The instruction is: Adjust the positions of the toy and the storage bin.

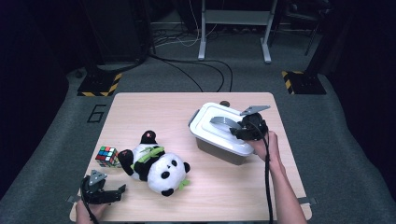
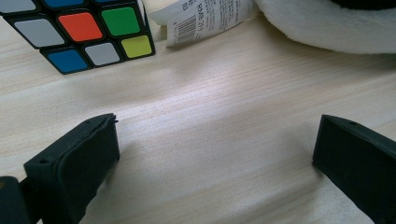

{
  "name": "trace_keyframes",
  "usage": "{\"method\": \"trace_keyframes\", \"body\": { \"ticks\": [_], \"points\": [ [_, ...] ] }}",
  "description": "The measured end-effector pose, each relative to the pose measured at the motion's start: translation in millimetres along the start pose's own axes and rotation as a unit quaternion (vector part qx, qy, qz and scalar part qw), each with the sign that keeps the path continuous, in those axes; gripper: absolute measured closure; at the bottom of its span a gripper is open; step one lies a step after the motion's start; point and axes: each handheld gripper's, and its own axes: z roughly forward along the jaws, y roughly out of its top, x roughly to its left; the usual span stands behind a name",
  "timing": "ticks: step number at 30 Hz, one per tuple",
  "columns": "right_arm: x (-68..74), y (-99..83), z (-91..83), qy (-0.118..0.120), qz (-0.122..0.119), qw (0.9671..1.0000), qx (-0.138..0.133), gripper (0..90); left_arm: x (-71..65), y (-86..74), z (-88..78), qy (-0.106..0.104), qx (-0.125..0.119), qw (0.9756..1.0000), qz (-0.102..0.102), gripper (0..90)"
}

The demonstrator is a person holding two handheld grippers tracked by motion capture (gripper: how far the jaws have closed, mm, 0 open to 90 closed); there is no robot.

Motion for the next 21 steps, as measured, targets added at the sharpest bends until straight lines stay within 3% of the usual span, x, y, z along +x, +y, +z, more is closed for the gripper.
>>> {"method": "trace_keyframes", "body": {
  "ticks": [6,14,17,21],
  "points": [
    [8.6,-2.7,-1.5,-0.008,0.013,0.9999,0.005,58.3,0.0,0.0,0.1,0.0,-0.001,1.0,0.0,0.2],
    [34.5,-4.8,-5.2,-0.024,0.045,0.9987,0.008,59.7,-0.1,-0.1,0.4,0.0,-0.002,1.0,-0.001,0.2],
    [42.5,-4.5,-6.1,-0.017,0.046,0.9987,0.009,60.1,-0.2,-0.1,0.3,0.0,-0.002,1.0,-0.001,0.2],
    [40.4,0.5,-1.6,0.004,0.029,0.9996,0.0,54.1,-0.1,0.1,0.0,0.0,0.0,1.0,-0.001,0.3]
  ]
}}
